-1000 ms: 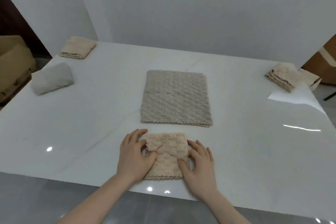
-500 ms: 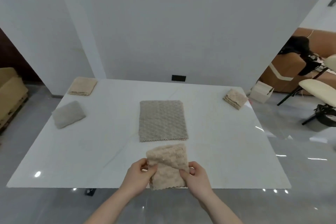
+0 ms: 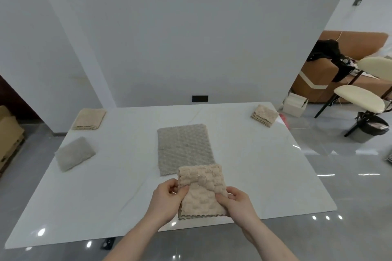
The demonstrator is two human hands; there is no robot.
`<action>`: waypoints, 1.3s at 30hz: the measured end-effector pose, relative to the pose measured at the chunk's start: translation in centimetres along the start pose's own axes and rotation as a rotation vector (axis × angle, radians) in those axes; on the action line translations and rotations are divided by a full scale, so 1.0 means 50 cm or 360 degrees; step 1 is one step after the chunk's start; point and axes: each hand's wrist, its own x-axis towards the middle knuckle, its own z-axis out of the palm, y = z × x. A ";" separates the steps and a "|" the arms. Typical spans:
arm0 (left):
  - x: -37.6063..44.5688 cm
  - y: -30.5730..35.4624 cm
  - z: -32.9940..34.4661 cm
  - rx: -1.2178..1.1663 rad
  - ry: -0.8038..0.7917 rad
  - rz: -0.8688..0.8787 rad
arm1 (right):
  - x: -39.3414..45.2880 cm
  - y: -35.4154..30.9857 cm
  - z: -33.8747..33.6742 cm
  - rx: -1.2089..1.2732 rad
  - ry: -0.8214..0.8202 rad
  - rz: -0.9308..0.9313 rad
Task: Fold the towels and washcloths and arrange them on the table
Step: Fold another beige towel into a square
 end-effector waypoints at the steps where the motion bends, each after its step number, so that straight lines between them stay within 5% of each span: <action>1: -0.001 0.010 0.007 -0.0047 -0.0029 -0.0001 | 0.002 -0.004 -0.010 0.0017 0.0004 0.0003; 8: 0.009 0.099 0.106 -0.0197 -0.0068 -0.0012 | 0.036 -0.044 -0.140 0.0041 -0.0026 -0.0072; 21: 0.013 0.251 0.459 -0.0058 0.0232 -0.0077 | 0.123 -0.068 -0.551 -0.0214 -0.0136 -0.0104; 28: 0.061 0.280 0.528 0.0047 0.0330 -0.0147 | 0.187 -0.089 -0.620 -0.0313 -0.0203 -0.0117; 39: 0.220 0.318 0.645 0.0013 0.0136 -0.0174 | 0.292 -0.094 -0.732 -0.0392 0.0052 -0.0051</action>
